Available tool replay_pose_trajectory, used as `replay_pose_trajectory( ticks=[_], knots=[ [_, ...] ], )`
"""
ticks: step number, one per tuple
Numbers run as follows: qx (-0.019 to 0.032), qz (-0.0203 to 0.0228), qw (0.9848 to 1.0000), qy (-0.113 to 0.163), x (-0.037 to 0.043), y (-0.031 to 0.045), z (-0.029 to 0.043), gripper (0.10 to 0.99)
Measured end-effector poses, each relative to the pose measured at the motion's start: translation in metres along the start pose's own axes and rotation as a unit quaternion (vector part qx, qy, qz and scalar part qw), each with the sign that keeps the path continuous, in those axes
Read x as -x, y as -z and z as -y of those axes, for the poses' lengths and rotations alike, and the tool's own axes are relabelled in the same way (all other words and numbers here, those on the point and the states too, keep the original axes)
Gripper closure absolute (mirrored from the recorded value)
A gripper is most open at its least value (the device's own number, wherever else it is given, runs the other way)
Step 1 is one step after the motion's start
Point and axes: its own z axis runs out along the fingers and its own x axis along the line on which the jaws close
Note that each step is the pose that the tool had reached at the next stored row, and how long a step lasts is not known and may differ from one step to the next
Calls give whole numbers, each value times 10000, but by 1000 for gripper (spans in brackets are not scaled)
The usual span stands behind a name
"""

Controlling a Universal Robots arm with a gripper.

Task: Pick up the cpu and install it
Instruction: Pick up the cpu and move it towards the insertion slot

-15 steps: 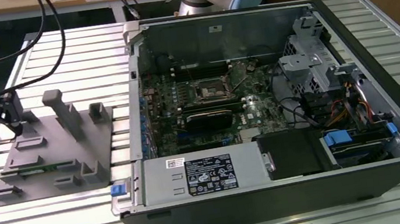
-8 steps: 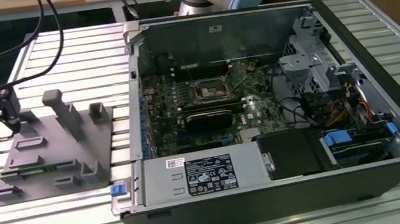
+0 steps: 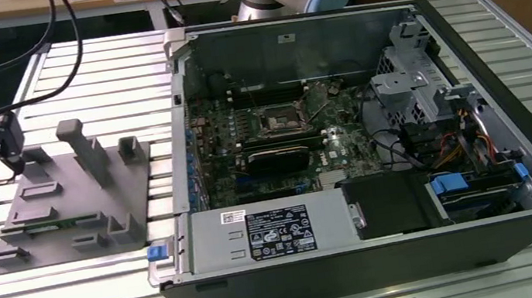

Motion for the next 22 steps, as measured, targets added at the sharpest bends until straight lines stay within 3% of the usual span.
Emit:
replay_pose_trajectory(
  ticks=[22],
  knots=[
    [0,0,10000,0,-1,193,-20,545]
  ],
)
